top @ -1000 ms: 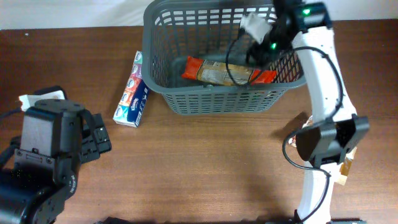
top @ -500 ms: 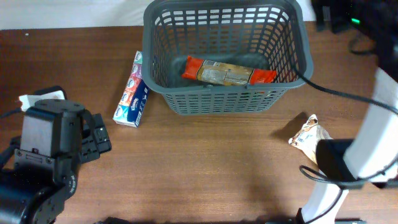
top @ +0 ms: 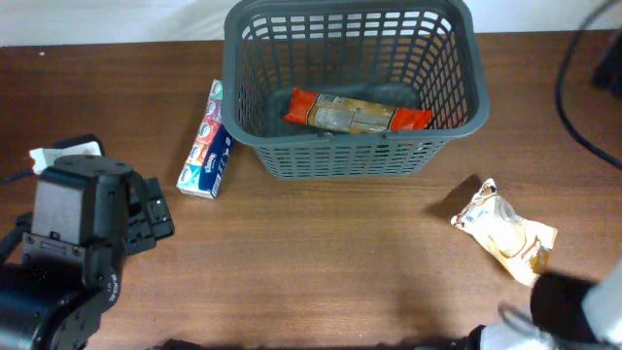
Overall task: Pack container
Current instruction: 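Lower the snack pack into the basket and release it, then move the right gripper down onto the clear PanTree bread bag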
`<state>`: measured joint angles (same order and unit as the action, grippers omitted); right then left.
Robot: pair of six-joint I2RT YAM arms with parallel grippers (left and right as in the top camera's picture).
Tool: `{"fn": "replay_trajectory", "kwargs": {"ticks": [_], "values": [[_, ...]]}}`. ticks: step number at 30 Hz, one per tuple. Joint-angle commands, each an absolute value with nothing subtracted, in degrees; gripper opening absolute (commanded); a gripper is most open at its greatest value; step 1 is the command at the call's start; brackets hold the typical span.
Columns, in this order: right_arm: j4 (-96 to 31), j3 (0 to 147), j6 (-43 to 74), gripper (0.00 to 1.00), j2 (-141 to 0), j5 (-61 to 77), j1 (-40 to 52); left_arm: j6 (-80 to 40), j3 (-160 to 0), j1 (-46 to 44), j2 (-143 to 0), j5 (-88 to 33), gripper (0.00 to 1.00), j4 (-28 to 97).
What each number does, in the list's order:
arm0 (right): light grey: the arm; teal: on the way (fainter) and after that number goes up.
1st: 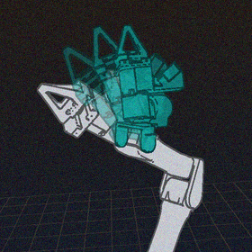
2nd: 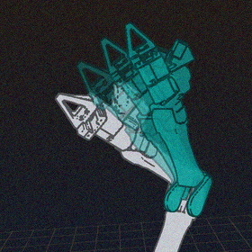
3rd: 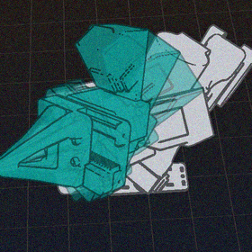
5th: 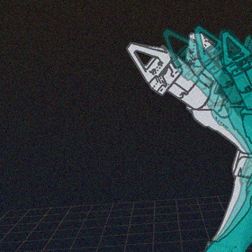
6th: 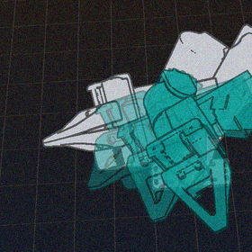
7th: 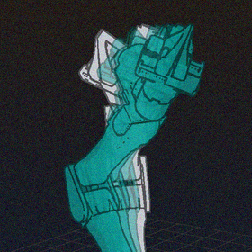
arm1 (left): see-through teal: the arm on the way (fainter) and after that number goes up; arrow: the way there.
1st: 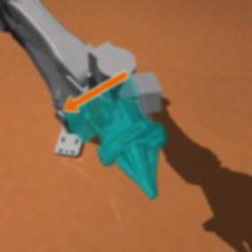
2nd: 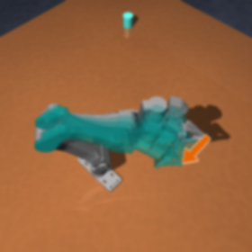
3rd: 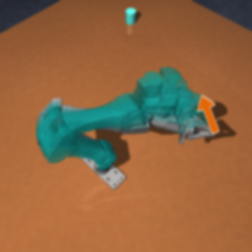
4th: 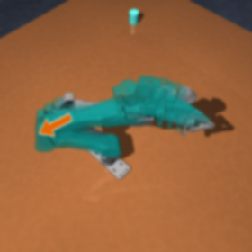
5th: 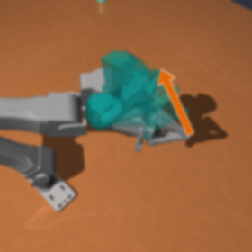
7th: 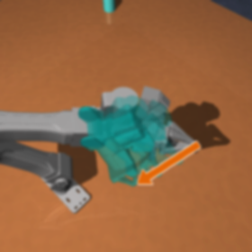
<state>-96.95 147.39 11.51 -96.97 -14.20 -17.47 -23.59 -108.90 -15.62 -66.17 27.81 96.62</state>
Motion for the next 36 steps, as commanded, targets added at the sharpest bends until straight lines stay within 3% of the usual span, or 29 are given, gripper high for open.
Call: {"fn": "replay_trajectory", "kwargs": {"ticks": [1,6,12,16,20,27,36], "values": [[-97.34,132.22,21.19,0.99,-85.93,-15.88,-21.19,-23.94,-108.79,-15.31,-66.24,27.81,1.0,96.66],[-95.44,111.94,26.28,0.99,-75.18,-13.23,-23.33,-23.94,-108.79,-15.31,-66.24,27.81,0.99,96.66],[-91.61,96.25,27.05,0.99,-72.79,-9.67,-23.35,-23.94,-108.79,-15.31,-66.24,27.81,1.0,96.66],[-87.44,84.2,49.04,0.99,-74.26,-9.34,-25.34,-23.94,-108.79,-15.31,-66.24,27.81,0.99,96.66],[-75.29,74.24,54.96,0.99,-77.32,-3.01,-27.44,-23.94,-108.79,-15.31,-66.24,27.81,1.0,96.66],[-67.29,71.5,60.38,0.99,-85.23,2.33,-27.44,-23.94,-108.79,-15.33,-66.24,27.81,1.0,96.66],[-68.95,71.22,93.82,0.99,-93.23,8.8,-27.44,-23.94,-108.79,-15.31,-66.24,27.81,1.0,96.66]]}}
